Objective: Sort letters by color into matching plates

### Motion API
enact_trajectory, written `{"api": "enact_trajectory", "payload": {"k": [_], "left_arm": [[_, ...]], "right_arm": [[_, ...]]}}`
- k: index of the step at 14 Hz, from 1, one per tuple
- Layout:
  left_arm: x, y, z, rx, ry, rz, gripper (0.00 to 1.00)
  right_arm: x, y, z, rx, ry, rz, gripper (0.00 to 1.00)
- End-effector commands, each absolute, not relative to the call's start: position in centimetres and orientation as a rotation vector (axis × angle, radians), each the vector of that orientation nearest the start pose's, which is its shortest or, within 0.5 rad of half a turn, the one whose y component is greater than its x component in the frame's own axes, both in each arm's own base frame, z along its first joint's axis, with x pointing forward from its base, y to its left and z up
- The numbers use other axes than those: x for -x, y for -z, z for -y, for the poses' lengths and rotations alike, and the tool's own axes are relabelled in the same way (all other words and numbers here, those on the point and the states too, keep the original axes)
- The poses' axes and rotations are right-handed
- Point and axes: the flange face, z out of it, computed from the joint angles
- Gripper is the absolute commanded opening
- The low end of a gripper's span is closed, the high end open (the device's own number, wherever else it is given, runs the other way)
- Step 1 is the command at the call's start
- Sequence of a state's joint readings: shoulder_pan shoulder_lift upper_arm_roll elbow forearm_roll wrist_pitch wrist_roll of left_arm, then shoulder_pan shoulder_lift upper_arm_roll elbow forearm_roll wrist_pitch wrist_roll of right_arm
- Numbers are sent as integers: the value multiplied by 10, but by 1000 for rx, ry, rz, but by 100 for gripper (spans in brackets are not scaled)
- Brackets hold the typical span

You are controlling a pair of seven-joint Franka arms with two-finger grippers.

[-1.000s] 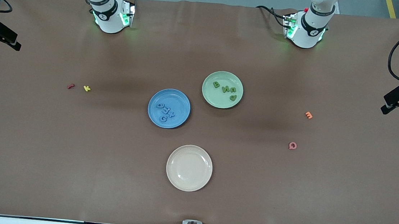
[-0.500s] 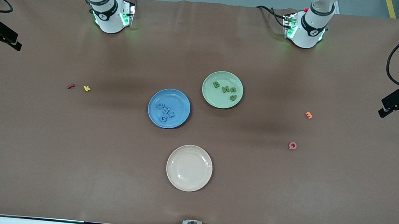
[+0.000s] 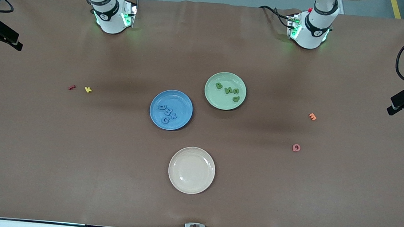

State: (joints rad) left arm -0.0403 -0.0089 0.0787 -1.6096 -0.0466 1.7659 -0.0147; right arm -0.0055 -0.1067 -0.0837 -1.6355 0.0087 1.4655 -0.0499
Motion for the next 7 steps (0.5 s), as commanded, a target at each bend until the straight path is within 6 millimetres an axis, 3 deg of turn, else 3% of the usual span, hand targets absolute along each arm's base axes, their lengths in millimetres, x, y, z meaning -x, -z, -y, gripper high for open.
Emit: {"api": "enact_trajectory", "payload": {"k": [1,7], "left_arm": [[-561,-634,-19,3199,229,68,100],[-546,-632,-19,3206,187,70,100]], "right_arm": [[-500,-647,45,3126,-98,-39,100],[-502,-651,45,3139,-71,-31,100]]}}
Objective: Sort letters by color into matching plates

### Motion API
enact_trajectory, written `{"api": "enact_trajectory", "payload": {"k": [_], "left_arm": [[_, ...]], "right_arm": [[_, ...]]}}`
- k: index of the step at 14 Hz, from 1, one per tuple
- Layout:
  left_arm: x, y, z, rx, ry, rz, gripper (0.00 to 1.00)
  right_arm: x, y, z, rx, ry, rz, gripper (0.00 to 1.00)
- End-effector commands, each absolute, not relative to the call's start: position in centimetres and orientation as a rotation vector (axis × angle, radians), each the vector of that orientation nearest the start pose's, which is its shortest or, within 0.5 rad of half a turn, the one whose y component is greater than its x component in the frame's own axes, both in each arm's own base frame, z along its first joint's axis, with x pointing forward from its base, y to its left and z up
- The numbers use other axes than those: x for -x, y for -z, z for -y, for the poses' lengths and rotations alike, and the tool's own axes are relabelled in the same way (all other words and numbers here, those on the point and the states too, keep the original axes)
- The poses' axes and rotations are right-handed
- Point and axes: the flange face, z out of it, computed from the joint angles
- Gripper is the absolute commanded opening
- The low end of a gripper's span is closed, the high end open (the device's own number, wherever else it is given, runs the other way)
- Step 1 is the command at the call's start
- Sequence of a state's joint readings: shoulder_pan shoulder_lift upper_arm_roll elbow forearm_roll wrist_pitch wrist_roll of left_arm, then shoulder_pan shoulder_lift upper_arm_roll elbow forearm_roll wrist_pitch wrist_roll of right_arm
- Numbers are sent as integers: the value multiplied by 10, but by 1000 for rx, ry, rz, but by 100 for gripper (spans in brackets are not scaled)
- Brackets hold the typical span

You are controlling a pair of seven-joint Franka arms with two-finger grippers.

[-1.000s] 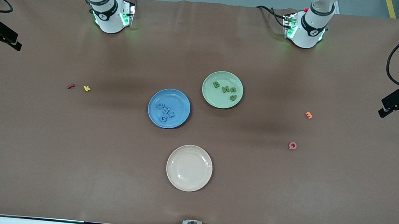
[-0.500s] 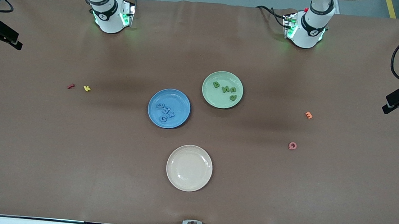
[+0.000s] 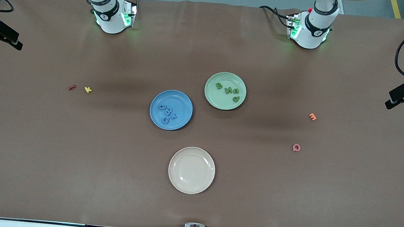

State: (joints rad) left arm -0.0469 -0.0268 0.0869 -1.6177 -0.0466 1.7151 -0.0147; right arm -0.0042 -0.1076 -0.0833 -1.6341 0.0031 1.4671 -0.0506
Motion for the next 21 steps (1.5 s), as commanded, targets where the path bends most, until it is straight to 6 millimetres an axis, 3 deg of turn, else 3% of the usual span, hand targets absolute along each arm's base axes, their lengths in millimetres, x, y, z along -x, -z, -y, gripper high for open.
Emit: {"api": "enact_trajectory", "payload": {"k": [1,7,12,14,21], "left_arm": [[-544,-633,-19,3207,192,70,100],[-545,-639,-20,3189,214,9,100],[-547,-635,-14,3170,202,-29,100],[-547,-636,2,3128,199,-77,100],[-547,-642,4,3137,217,-69,100]], "right_arm": [[-502,-651,45,3139,-71,-15,100],[-501,-650,48,3138,-73,34,100],[-501,-650,47,3138,-75,26,100],[-501,-650,47,3138,-78,17,100],[-501,-649,45,3126,-83,-13,100]]}}
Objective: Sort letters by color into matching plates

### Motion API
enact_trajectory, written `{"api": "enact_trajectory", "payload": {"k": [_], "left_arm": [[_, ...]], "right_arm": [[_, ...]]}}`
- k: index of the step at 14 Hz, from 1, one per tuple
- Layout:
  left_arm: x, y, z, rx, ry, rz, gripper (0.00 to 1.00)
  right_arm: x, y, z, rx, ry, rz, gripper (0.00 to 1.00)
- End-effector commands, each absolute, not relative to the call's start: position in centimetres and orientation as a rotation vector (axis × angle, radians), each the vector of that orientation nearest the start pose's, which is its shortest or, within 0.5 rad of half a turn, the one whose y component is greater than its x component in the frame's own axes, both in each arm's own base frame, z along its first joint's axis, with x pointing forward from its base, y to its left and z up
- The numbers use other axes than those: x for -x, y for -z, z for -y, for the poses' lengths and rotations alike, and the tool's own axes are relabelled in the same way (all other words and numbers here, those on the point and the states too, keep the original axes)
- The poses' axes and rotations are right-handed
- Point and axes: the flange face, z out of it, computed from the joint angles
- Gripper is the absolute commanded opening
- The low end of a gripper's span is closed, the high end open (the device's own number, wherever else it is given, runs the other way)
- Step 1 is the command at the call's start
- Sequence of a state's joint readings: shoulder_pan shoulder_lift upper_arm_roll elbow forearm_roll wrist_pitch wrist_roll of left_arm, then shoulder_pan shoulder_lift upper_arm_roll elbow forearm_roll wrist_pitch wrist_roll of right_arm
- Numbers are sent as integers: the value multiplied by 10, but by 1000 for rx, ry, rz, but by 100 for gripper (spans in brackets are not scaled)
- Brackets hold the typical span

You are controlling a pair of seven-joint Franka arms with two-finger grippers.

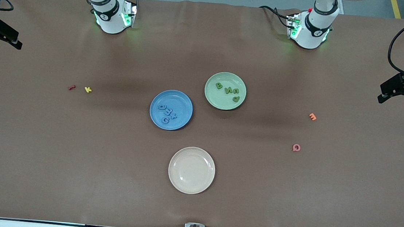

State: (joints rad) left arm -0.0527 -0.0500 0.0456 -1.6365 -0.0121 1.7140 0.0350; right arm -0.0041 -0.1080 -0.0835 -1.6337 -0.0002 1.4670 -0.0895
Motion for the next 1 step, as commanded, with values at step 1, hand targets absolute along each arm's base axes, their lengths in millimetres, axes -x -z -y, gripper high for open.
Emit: {"api": "enact_trajectory", "payload": {"k": [1], "left_arm": [[-547,-644,4,3138,224,-67,100]], "right_arm": [[-501,-649,45,3126,-83,-13,100]]}}
